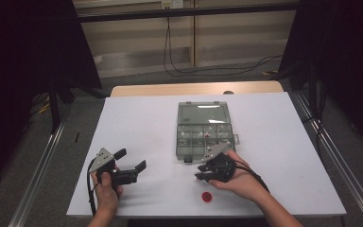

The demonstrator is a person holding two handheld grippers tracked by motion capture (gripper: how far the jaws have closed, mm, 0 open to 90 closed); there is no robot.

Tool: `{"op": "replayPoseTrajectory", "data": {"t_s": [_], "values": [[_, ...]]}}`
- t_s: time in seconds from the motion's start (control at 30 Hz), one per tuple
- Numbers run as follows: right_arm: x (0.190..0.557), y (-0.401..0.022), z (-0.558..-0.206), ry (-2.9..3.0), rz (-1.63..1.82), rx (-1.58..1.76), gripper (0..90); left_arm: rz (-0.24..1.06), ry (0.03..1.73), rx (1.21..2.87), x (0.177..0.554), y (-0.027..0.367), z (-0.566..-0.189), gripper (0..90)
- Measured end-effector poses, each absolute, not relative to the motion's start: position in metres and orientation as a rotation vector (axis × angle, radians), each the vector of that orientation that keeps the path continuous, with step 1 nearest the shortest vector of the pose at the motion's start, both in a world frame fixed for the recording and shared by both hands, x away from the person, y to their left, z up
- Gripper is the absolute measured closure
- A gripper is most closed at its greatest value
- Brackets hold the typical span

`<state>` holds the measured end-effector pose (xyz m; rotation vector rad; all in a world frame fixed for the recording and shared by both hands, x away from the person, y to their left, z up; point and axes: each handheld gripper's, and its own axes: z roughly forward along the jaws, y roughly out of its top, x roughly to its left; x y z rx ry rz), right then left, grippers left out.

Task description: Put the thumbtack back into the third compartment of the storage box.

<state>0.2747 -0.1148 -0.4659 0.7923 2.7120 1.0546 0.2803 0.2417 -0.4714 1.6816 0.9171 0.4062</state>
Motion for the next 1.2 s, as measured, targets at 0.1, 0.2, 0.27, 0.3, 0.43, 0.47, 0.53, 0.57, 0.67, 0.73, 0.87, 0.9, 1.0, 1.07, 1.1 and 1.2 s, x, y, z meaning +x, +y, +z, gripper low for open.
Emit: {"op": "replayPoseTrajectory", "data": {"t_s": [0.1,0.2,0.27,0.3,0.43,0.47,0.53,0.57,0.67,0.73,0.87,0.9,1.0,1.07,1.1,1.2], "values": [[0.2748,-0.112,-0.4665,2.713,1.055,0.773,65.5,0.408,0.915,1.682,0.2805,0.242,-0.4714,1.1],[0.2772,-0.1104,-0.4674,2.711,1.055,0.748,64.6,0.407,0.916,1.68,0.2805,0.2421,-0.4714,1.1],[0.2797,-0.1102,-0.4688,2.716,1.044,0.75,64.2,0.402,0.917,1.678,0.2803,0.2419,-0.4714,1.1],[0.2798,-0.1105,-0.4687,2.717,1.041,0.755,64.6,0.401,0.917,1.677,0.2803,0.242,-0.4715,1.2],[0.2808,-0.1113,-0.4696,2.726,1.062,0.763,68.6,0.398,0.914,1.681,0.2803,0.2424,-0.4714,1.1],[0.281,-0.1117,-0.4696,2.728,1.072,0.767,73.3,0.398,0.913,1.681,0.2804,0.2424,-0.4714,1.1],[0.281,-0.1115,-0.4696,2.734,1.08,0.758,75.8,0.399,0.917,1.676,0.2804,0.242,-0.4715,1.1],[0.2806,-0.1115,-0.4693,2.736,1.071,0.758,75.9,0.4,0.918,1.678,0.2804,0.2421,-0.4714,1.1],[0.2803,-0.1121,-0.4692,2.742,1.079,0.749,75.5,0.4,0.918,1.678,0.2804,0.2421,-0.4714,1.1],[0.2801,-0.1124,-0.469,2.74,1.078,0.755,75.3,0.403,0.918,1.679,0.2805,0.2421,-0.4714,1.1],[0.2781,-0.1169,-0.4639,2.726,1.123,0.73,71.3,0.405,0.917,1.681,0.2805,0.2419,-0.4715,1.1],[0.2781,-0.1169,-0.4639,2.726,1.123,0.73,71.3,0.405,0.918,1.681,0.2806,0.2418,-0.4715,1.1],[0.2792,-0.1167,-0.4638,2.734,1.115,0.725,69.7,0.407,0.917,1.682,0.2806,0.2417,-0.4715,1.1],[0.2796,-0.1163,-0.4657,2.745,1.117,0.715,67.2,0.405,0.919,1.68,0.2804,0.2415,-0.4715,1.1],[0.2796,-0.1163,-0.4657,2.745,1.117,0.715,67.2,0.405,0.919,1.681,0.2803,0.2416,-0.4714,1.1],[0.2803,-0.1146,-0.4678,2.725,1.097,0.717,59.4,0.404,0.918,1.681,0.2806,0.2418,-0.4715,1.1]]}}
